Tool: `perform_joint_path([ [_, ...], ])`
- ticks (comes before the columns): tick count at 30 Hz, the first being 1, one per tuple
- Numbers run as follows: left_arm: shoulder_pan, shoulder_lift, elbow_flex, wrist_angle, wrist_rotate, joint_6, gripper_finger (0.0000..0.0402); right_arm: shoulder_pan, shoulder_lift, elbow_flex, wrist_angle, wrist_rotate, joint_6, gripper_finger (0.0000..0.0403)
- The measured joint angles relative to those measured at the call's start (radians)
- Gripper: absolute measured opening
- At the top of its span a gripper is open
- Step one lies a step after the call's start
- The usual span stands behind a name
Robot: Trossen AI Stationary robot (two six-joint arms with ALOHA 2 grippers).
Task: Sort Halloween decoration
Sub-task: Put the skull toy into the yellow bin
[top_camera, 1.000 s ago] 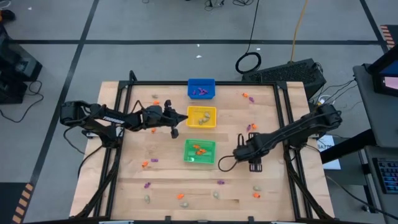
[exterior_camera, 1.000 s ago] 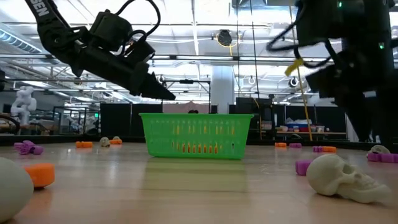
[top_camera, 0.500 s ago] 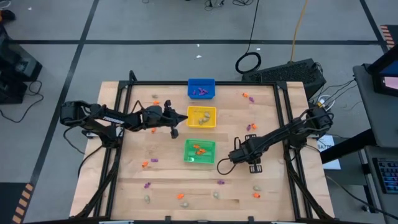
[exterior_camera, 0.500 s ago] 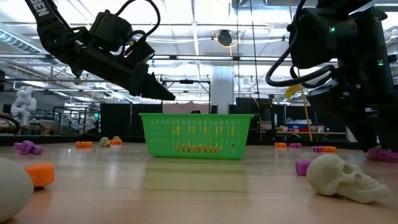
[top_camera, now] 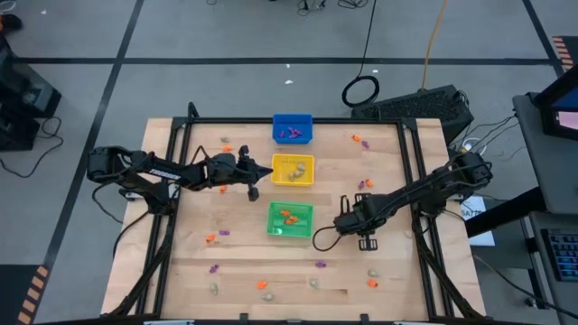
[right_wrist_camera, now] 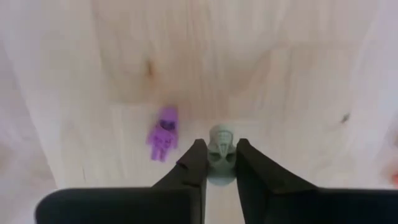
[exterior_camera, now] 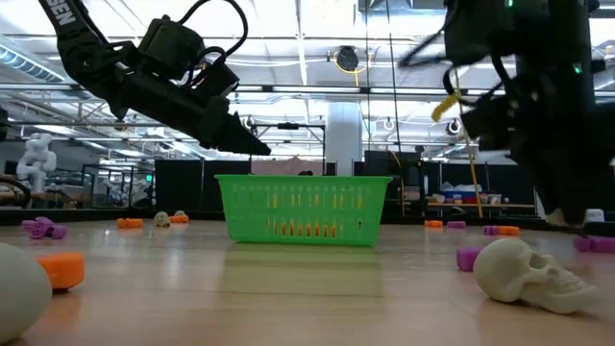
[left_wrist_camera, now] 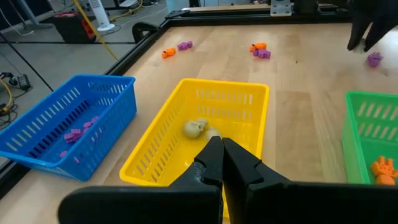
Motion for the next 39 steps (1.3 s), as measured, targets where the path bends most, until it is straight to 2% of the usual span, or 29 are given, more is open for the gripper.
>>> perform_joint_path([
  [5,0.000,0.000,0.000,0.001,0.000,0.000,0.0001,-0.011,-0.034,0.078,0.003,0.036,0.010,0.0034],
  [9,0.000,0.000,0.000,0.004,0.000,-0.001,0.0001,-0.047,-0.029,0.177,0.078,0.170,-0.031,0.0018],
  [13,0.000,0.000,0.000,0.005,0.000,-0.001,0.0001,-0.145,-0.019,0.237,0.223,0.287,-0.109,0.0000],
  [20,-0.007,0.000,0.000,0.005,0.002,-0.001,0.0001,-0.342,0.043,0.256,0.486,0.280,-0.238,0.0000],
  [22,-0.007,0.000,0.000,0.004,0.002,-0.001,0.0001,-0.381,0.058,0.256,0.509,0.239,-0.254,0.0001],
  [25,-0.008,0.000,0.000,0.003,0.002,-0.001,0.0001,-0.406,0.061,0.256,0.462,0.179,-0.274,0.0003],
  [33,-0.009,0.000,0.000,0.003,0.022,-0.001,0.0001,-0.410,0.019,0.223,0.173,0.218,-0.184,0.0001],
  [39,-0.019,0.000,0.000,0.002,0.023,-0.008,0.0001,-0.479,0.019,0.126,0.197,0.282,-0.096,0.0011],
])
